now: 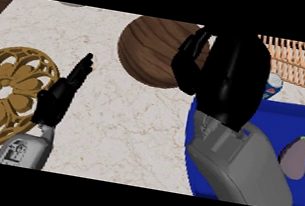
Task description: Pick the can from the tray and place it in the tiered shelf
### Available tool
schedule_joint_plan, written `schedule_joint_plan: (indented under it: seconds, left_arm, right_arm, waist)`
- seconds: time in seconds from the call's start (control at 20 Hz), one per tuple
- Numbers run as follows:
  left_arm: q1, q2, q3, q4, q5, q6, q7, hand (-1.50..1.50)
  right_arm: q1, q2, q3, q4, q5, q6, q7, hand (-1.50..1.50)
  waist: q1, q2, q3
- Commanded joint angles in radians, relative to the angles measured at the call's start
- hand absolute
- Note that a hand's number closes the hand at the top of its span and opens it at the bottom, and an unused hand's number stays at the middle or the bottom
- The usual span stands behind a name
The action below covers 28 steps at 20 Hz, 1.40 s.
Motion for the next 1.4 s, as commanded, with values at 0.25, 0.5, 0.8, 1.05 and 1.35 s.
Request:
schedule_joint_plan:
  seconds: [0.25, 0.5, 0.8, 1.05, 1.35]
  left_arm:
    - [0.058, -0.01, -0.009, -0.067, -0.018, 0.026, 0.009, 0.0]
    - [-0.004, -0.024, -0.016, 0.004, -0.017, 0.011, 0.006, 0.0]
    - [0.02, -0.014, 0.004, 0.001, 0.0, -0.001, -0.009, 0.0]
    - [-0.009, -0.032, -0.019, -0.046, -0.021, 0.017, 0.049, 0.0]
    - [-0.002, 0.008, 0.013, -0.059, -0.007, -0.01, 0.033, 0.0]
  right_arm:
    - [-0.157, -0.072, -0.184, -0.059, 0.11, 0.231, 0.109, 1.5]
    - [-0.216, -0.069, -0.283, 0.13, 0.139, 0.114, 0.0, 1.5]
    - [-0.313, -0.15, -0.384, 0.135, 0.139, 0.194, -0.04, 1.5]
    - [-0.333, -0.198, -0.418, 0.248, 0.17, 0.119, -0.12, 1.5]
    - [-0.353, -0.272, -0.436, 0.344, 0.173, 0.099, -0.208, 1.5]
  waist:
    - [-0.007, -0.003, 0.001]
    - [0.002, 0.007, 0.001]
    - [0.0, 0.004, 0.001]
    - [0.004, 0.005, 0.001]
    - [0.009, 0.006, 0.001]
